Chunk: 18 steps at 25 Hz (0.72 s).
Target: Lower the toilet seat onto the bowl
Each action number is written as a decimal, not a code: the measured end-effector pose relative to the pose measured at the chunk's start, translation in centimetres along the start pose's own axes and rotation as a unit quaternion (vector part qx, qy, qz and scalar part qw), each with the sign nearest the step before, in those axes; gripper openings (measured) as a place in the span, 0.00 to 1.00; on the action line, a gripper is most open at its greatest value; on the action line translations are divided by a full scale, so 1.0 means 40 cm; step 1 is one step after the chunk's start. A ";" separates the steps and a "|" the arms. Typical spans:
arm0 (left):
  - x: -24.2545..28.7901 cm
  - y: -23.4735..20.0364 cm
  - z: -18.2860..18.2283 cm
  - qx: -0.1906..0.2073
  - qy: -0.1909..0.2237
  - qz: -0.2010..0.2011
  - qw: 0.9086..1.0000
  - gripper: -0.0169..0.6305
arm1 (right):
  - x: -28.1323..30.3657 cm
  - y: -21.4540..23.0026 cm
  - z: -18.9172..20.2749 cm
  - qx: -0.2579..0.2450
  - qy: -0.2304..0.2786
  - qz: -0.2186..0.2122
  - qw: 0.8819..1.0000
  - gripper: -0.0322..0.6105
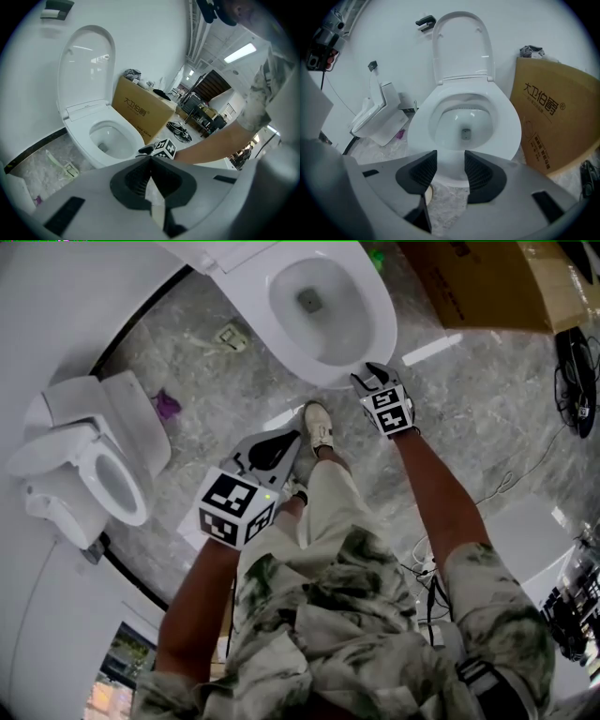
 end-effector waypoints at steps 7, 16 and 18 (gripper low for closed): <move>-0.058 0.058 0.061 0.006 0.022 0.001 1.000 0.06 | -0.085 -0.030 0.007 0.022 -0.007 -0.001 1.000 0.39; -0.222 0.229 0.175 0.015 0.101 -0.001 0.995 0.06 | -0.437 -0.150 -0.068 0.013 0.065 0.023 0.998 0.25; -0.268 0.267 0.220 0.010 0.119 -0.005 0.993 0.06 | -0.522 -0.193 -0.079 0.015 0.083 0.030 0.996 0.20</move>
Point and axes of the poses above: the fingertips, and each gripper's own axes: x forward along the fingers, y to its right, z out of its underside, the point moved 10 cm from there along -x, backward along the fingers, and after that the axes turned 13 degrees about -x, right-handed, at the moved point
